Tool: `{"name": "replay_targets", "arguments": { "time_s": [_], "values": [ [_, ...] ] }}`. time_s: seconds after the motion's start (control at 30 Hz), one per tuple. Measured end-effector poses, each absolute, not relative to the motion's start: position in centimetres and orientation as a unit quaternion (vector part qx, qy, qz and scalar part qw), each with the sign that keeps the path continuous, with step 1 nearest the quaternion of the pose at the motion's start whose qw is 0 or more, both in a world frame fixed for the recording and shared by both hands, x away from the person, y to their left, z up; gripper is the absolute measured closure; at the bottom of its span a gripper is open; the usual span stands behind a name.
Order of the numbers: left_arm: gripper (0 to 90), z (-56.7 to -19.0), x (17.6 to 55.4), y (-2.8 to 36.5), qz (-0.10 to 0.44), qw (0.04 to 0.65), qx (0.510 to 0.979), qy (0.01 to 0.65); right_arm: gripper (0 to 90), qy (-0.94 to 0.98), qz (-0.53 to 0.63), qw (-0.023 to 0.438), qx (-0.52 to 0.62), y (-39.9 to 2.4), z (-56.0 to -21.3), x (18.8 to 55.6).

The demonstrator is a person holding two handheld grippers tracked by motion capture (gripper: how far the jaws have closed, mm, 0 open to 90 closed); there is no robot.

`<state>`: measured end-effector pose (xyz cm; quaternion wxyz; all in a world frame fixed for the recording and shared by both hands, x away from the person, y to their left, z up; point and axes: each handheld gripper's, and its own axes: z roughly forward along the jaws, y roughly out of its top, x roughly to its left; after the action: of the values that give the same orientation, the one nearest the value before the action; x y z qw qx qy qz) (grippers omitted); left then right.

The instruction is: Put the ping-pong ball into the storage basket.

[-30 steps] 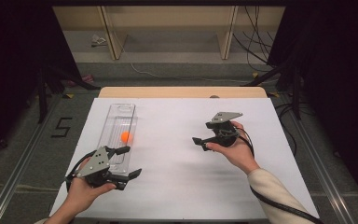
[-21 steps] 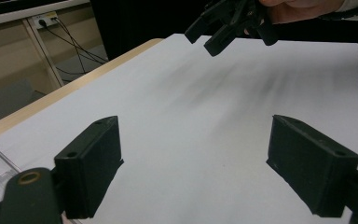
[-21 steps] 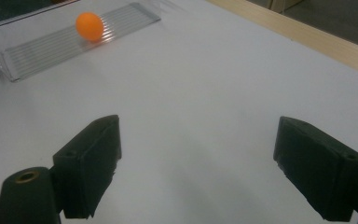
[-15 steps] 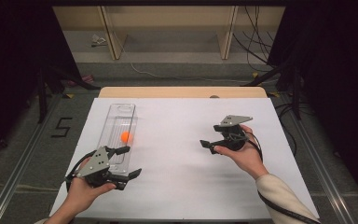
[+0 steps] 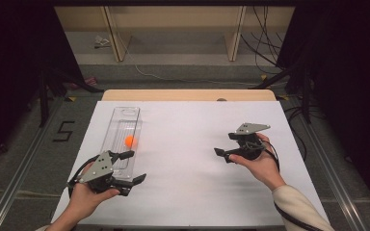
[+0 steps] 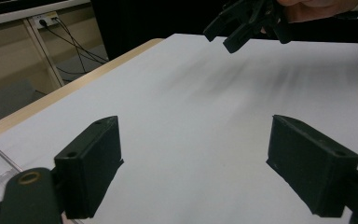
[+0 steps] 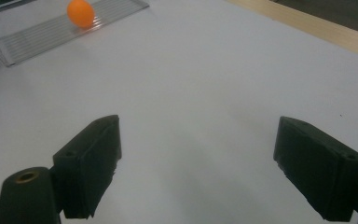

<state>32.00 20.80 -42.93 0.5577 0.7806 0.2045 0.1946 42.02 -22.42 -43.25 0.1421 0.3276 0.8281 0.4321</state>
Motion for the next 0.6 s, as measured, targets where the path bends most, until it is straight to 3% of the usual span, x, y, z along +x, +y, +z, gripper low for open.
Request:
{"name": "replay_targets", "arguments": {
  "time_s": [0.6],
  "values": [
    [17.0, -42.92, 32.01, 20.80, 0.194, 0.558, 0.780, 0.205, 16.1, 0.824, 0.437, 0.139, 0.333, -23.49, -43.39, 41.08]
  ]
}}
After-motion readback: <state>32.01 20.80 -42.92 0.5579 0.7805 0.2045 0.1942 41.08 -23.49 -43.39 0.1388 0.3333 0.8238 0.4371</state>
